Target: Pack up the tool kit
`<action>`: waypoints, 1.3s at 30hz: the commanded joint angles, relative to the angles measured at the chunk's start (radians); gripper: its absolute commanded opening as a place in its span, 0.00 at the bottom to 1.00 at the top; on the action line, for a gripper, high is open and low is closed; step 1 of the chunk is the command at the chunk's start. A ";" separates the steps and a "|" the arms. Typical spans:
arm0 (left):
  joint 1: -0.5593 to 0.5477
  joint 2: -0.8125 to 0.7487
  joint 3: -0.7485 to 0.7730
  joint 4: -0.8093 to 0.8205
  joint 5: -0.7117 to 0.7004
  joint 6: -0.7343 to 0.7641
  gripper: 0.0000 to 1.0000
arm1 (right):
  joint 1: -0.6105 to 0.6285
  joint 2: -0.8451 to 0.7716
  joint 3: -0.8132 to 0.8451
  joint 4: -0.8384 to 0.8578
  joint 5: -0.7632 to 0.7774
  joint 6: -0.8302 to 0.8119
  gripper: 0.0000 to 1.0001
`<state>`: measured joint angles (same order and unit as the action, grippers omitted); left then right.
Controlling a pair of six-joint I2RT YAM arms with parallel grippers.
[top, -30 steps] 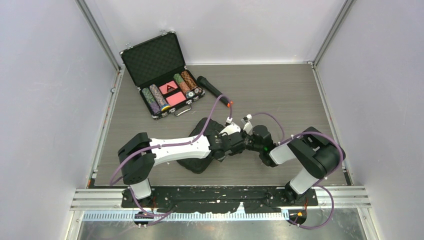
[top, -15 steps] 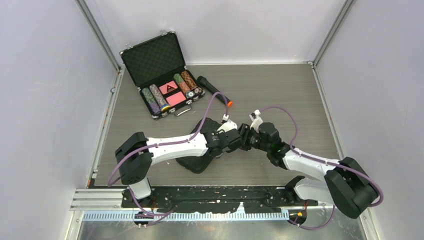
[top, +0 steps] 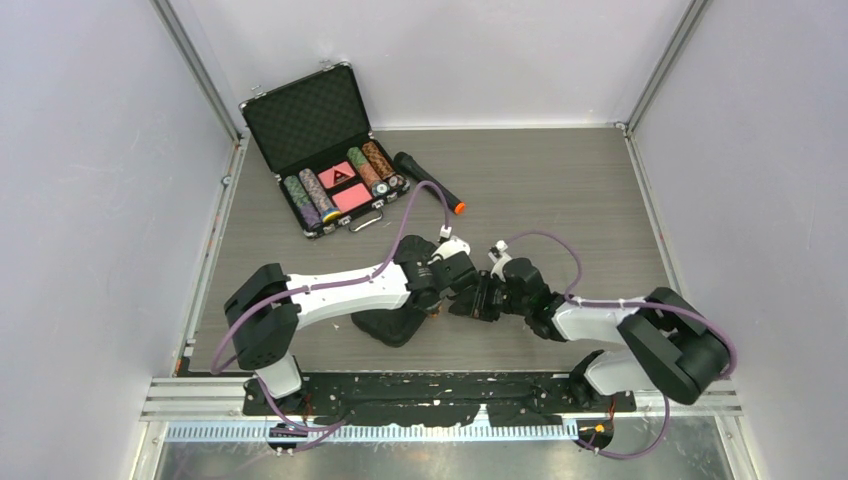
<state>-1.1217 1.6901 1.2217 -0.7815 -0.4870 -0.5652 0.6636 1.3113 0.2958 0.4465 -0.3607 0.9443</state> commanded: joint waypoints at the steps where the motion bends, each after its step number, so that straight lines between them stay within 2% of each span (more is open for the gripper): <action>1: 0.023 -0.020 -0.024 0.009 -0.014 -0.004 0.34 | 0.036 0.093 0.020 0.178 -0.025 0.060 0.15; 7: 0.030 -0.023 -0.033 0.020 0.002 -0.004 0.34 | 0.059 0.229 0.039 0.335 -0.044 0.113 0.14; 20: 0.060 -0.013 -0.056 0.068 0.098 0.006 0.32 | 0.064 0.372 0.082 0.413 -0.031 0.136 0.14; 29: 0.074 0.011 -0.065 0.105 0.190 0.011 0.30 | 0.064 0.528 0.090 0.605 -0.007 0.223 0.13; 34: 0.095 -0.032 -0.084 0.109 0.178 0.005 0.31 | 0.058 0.504 0.091 0.550 0.001 0.202 0.13; 39: 0.144 -0.157 -0.108 0.108 0.145 0.010 0.44 | 0.020 0.386 0.032 0.450 0.010 0.152 0.17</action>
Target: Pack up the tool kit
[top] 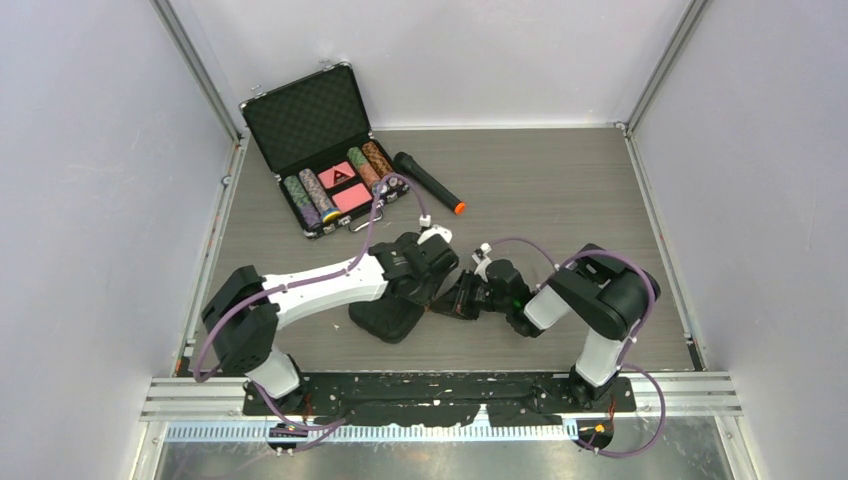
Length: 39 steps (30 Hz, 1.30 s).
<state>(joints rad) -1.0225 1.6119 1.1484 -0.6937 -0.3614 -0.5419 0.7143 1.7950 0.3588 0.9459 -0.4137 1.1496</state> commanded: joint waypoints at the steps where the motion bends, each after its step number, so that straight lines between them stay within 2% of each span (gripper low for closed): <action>1: 0.059 -0.109 -0.037 0.019 0.016 -0.011 0.47 | -0.047 -0.116 -0.037 -0.084 0.064 -0.062 0.18; 4: 0.111 -0.215 -0.046 0.018 0.009 0.000 0.58 | -0.089 -0.233 -0.065 -0.177 0.071 -0.118 0.25; 8: 0.213 -0.371 -0.073 -0.004 -0.007 0.021 0.74 | -0.180 -0.434 -0.069 -0.404 0.087 -0.224 0.37; 11: 0.314 -0.518 -0.105 -0.035 -0.014 0.036 0.86 | -0.281 -0.646 -0.031 -0.673 0.134 -0.355 0.47; 13: 0.397 -0.628 -0.128 -0.065 -0.021 0.047 0.96 | -0.343 -0.778 0.013 -0.851 0.179 -0.446 0.61; 14: 0.429 -0.682 -0.137 -0.083 -0.032 0.052 0.99 | -0.384 -0.821 0.030 -0.978 0.197 -0.475 0.64; 17: 0.487 -0.861 -0.158 -0.133 -0.114 0.084 1.00 | -0.448 -1.033 0.136 -1.192 0.303 -0.612 0.78; 18: 0.491 -0.914 -0.163 -0.150 -0.156 0.091 1.00 | -0.464 -1.074 0.163 -1.294 0.332 -0.635 0.80; 20: 0.492 -1.052 -0.167 -0.181 -0.252 0.105 1.00 | -0.470 -1.212 0.272 -1.422 0.486 -0.722 0.85; 22: 0.492 -1.166 -0.173 -0.193 -0.311 0.124 1.00 | -0.472 -1.307 0.346 -1.513 0.596 -0.777 0.90; 26: 0.492 -1.383 -0.211 -0.184 -0.384 0.162 1.00 | -0.472 -1.473 0.437 -1.606 0.770 -0.876 0.99; 31: 0.492 -1.653 -0.303 -0.124 -0.458 0.215 1.00 | -0.472 -1.649 0.436 -1.607 0.907 -0.972 0.96; 34: 0.492 -1.821 -0.360 -0.080 -0.456 0.234 1.00 | -0.471 -1.761 0.389 -1.579 0.980 -1.041 0.96; 36: 0.492 -1.897 -0.399 -0.054 -0.451 0.233 0.99 | -0.471 -1.818 0.360 -1.566 1.018 -1.073 0.96; 39: 0.492 -1.864 -0.386 -0.117 -0.483 0.203 1.00 | -0.471 -1.904 0.308 -1.526 1.056 -1.100 0.96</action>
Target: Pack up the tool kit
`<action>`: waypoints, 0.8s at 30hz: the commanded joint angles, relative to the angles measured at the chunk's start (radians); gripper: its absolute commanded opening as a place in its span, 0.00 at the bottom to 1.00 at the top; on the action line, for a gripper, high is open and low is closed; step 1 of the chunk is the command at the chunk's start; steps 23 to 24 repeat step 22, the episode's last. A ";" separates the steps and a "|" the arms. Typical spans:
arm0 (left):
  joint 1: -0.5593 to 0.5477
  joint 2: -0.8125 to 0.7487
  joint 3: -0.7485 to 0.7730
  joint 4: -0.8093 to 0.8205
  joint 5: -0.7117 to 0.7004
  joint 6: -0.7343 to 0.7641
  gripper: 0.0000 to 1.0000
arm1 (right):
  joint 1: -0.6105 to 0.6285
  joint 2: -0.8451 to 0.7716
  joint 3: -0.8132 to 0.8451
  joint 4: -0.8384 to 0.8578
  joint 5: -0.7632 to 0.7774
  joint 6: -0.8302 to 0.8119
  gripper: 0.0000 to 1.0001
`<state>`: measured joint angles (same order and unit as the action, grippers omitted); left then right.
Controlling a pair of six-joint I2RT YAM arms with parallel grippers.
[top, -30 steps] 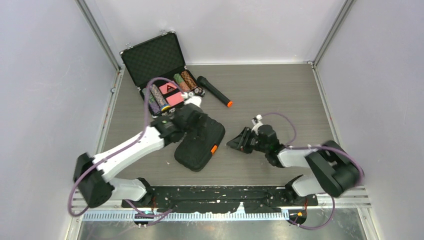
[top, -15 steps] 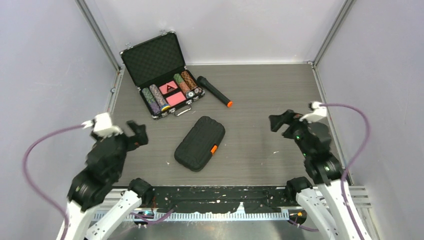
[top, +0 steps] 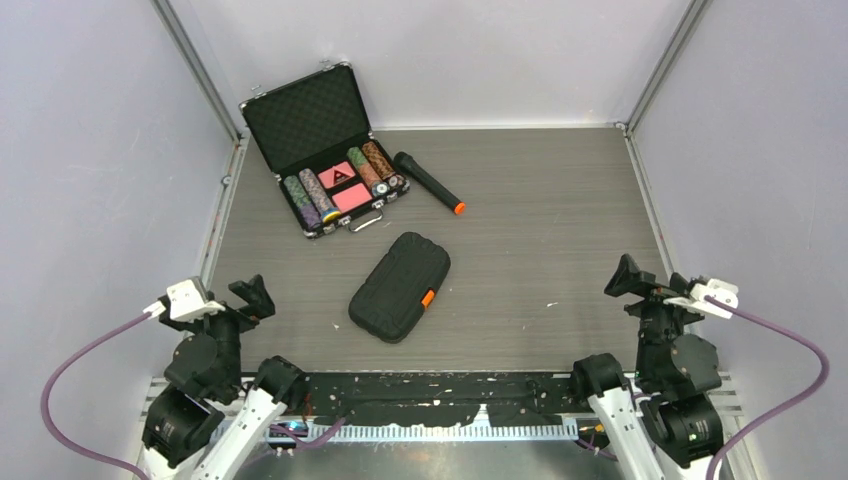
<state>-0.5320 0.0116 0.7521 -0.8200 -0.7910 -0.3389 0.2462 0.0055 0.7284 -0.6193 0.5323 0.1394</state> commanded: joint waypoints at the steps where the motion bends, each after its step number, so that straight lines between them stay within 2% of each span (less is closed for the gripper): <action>1: 0.002 -0.256 -0.001 0.012 -0.056 0.001 1.00 | -0.003 -0.129 -0.070 0.048 0.111 -0.095 0.96; 7: 0.001 -0.286 -0.121 0.114 -0.053 0.010 1.00 | -0.003 -0.175 -0.110 0.077 0.125 -0.111 0.96; 24: 0.031 -0.300 -0.152 0.137 -0.057 0.059 1.00 | -0.003 -0.173 -0.129 0.084 0.097 -0.124 0.96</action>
